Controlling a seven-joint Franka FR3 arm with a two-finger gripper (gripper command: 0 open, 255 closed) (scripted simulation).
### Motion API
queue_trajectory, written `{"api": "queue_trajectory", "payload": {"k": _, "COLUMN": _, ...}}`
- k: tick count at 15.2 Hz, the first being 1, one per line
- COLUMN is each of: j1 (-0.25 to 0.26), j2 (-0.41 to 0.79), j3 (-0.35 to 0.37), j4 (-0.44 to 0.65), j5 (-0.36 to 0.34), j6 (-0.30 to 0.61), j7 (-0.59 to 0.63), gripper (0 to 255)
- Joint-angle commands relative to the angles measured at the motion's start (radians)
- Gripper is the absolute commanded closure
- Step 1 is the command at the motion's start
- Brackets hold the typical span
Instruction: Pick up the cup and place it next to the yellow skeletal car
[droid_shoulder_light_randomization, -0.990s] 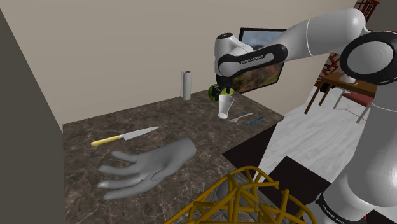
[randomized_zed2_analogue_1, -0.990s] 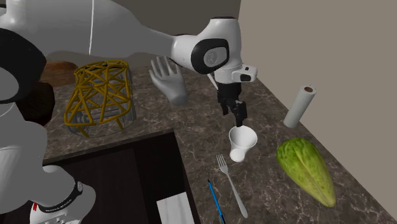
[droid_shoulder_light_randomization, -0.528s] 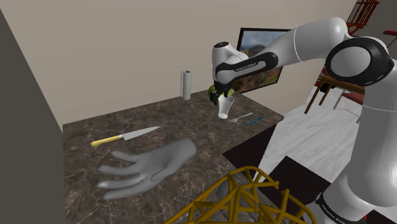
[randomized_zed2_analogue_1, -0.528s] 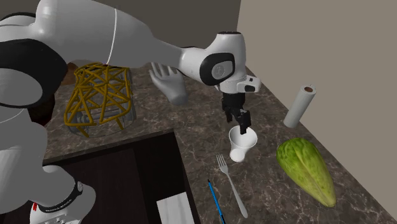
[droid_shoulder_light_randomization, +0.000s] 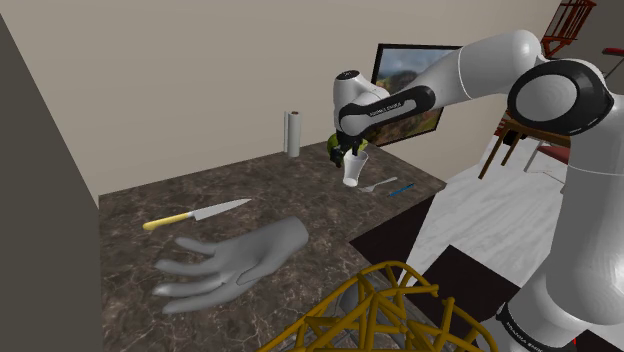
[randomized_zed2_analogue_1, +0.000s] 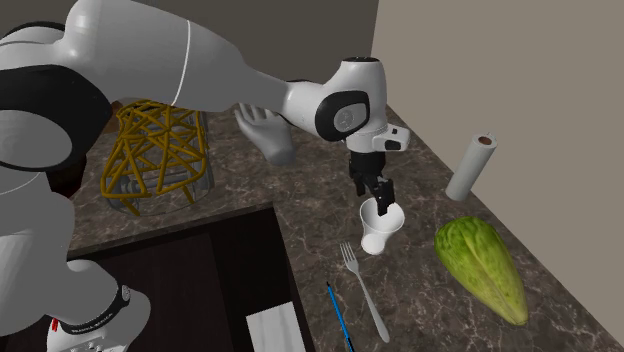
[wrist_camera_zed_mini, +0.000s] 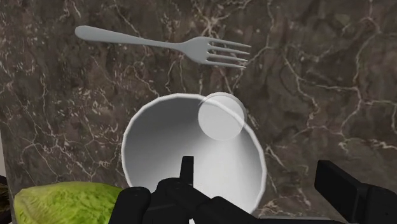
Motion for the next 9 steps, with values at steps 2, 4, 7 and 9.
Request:
{"api": "queue_trajectory", "payload": {"k": 2, "j1": 0.0, "j2": 0.0, "j3": 0.0, "j4": 0.0, "j5": 0.0, "j6": 0.0, "j7": 0.0, "gripper": 255}}
{"api": "queue_trajectory", "payload": {"k": 4, "j1": 0.0, "j2": 0.0, "j3": 0.0, "j4": 0.0, "j5": 0.0, "j6": 0.0, "j7": 0.0, "gripper": 255}}
{"api": "queue_trajectory", "payload": {"k": 7, "j1": 0.0, "j2": 0.0, "j3": 0.0, "j4": 0.0, "j5": 0.0, "j6": 0.0, "j7": 0.0, "gripper": 255}}
{"api": "queue_trajectory", "payload": {"k": 9, "j1": 0.0, "j2": 0.0, "j3": 0.0, "j4": 0.0, "j5": 0.0, "j6": 0.0, "j7": 0.0, "gripper": 255}}
